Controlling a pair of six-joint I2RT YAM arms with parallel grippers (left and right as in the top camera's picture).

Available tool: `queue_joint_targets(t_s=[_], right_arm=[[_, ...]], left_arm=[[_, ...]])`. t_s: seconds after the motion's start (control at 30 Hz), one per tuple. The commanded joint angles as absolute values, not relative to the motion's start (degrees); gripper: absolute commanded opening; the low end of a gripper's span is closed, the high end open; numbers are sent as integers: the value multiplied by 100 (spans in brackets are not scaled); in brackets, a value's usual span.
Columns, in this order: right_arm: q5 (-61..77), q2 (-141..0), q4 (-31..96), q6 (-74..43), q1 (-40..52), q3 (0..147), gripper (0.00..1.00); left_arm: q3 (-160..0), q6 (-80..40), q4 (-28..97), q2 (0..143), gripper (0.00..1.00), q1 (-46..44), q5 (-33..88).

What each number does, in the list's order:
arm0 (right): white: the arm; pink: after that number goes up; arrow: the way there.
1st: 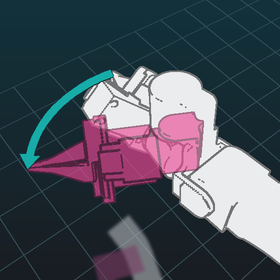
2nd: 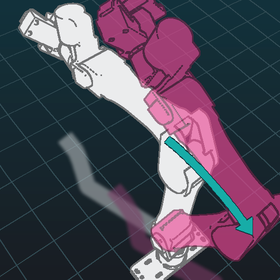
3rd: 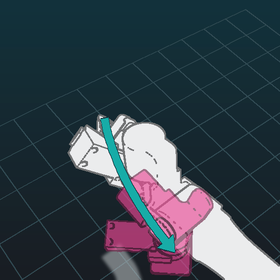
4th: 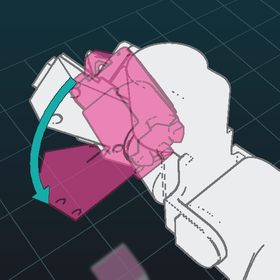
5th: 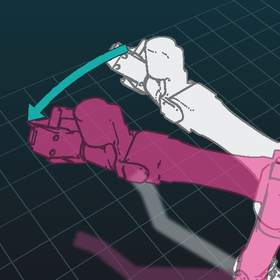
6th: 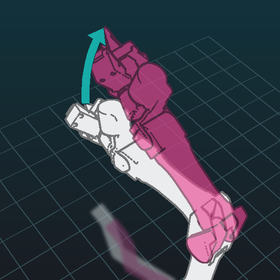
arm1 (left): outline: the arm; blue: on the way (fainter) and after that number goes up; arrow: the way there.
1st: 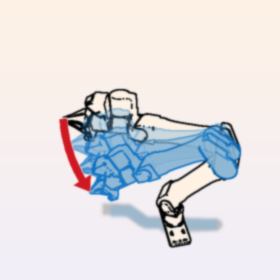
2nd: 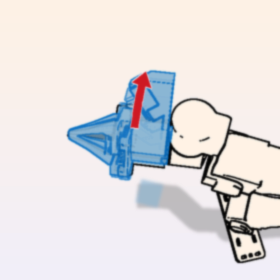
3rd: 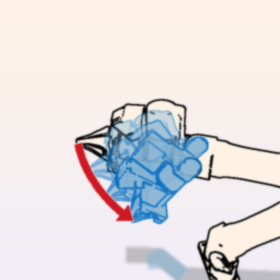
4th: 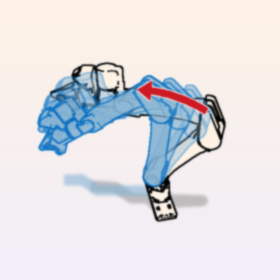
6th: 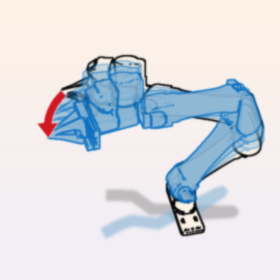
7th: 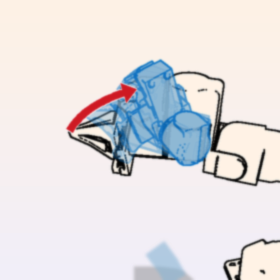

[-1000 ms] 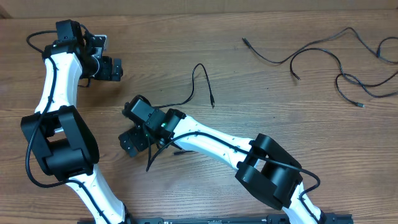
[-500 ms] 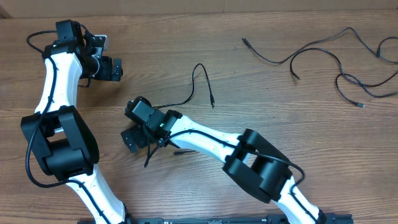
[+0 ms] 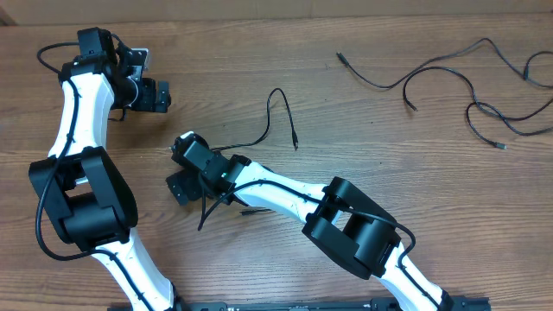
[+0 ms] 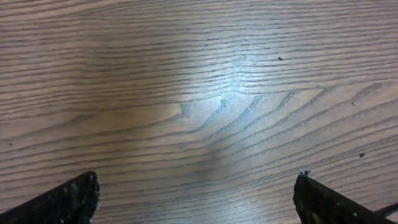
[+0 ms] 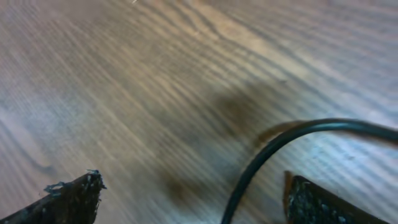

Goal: Untangle cables
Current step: 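Swing the right gripper left and lower it onto the centre black cable, then grasp the thin black cable with the right gripper and lift it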

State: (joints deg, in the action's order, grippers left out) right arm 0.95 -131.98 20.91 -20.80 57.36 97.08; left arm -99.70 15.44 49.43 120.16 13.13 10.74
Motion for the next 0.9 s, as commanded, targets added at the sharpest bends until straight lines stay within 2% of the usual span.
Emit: queue_joint_targets(t_s=[0.0,0.27,0.3,0.37,0.53,0.6,0.73,0.87], right_arm=[[-436,-13404,1997,-2080,5693,9673,93],[-508,-13762,1855,-2078,5688,9673,74],[-513,-13797,1852,-2075,5688,9673,69],[-513,-13808,1850,-2078,5688,9673,51],[-519,-13808,1848,-2078,5684,9673,37],[-554,-13808,1855,-2078,5682,9673,24],[-554,-13808,1883,-2078,5682,9675,6],[-556,-13736,2152,-2078,5673,9749,4]], left_arm=[[-9979,1673,4925,12112,100,1282,1160],[-9979,1673,4923,12112,100,1278,1160],[-9979,1673,4923,12112,100,1278,1160],[-9979,1673,4923,12112,99,1278,1160],[-9979,1673,4923,12112,99,1273,1162],[-9979,1673,4923,12112,100,1273,1160],[-9979,1673,4923,12112,99,1273,1160],[-9979,1673,4923,12112,100,1273,1160]])
